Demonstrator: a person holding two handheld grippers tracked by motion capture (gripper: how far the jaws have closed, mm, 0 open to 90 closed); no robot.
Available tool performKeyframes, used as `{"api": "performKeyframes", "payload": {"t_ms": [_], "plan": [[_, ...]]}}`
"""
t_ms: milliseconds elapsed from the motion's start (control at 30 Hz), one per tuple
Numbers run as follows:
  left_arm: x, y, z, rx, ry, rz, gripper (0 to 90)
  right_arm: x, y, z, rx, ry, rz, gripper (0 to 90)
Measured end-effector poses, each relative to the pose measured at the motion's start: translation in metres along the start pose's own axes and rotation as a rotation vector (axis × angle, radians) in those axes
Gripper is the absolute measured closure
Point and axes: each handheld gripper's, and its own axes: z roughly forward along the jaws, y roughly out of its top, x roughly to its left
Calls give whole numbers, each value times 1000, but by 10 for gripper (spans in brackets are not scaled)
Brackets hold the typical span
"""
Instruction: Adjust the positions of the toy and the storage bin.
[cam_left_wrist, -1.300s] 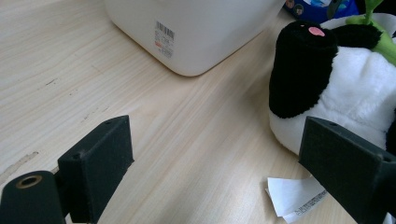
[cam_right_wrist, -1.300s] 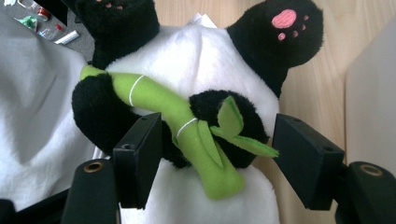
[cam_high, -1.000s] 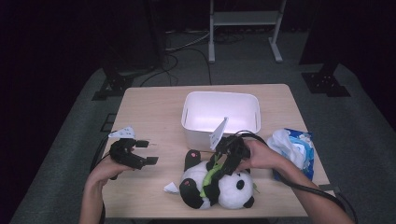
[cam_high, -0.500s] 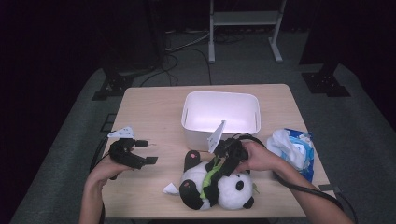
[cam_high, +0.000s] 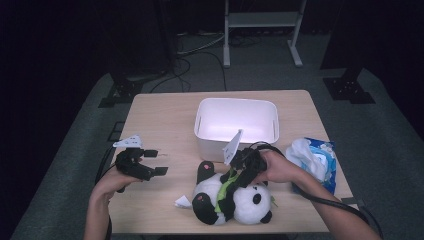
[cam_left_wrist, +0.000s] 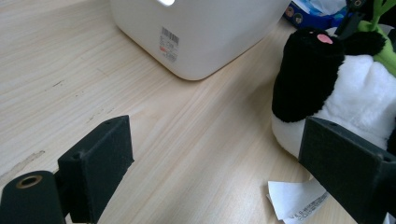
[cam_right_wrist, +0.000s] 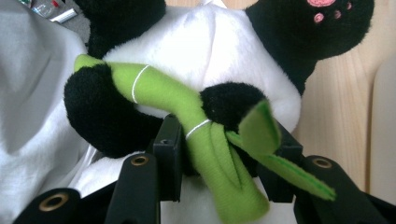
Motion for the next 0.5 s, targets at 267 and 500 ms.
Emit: {"api": "performKeyframes", "payload": {"t_ms": [267, 500], "plan": [[2, -1, -1, -4, 5, -7, 87, 3, 3, -8, -3, -41, -12, 573], [2, -2, -1, -3, 8, -13, 87, 6, 10, -20, -5, -62, -25, 574]]}}
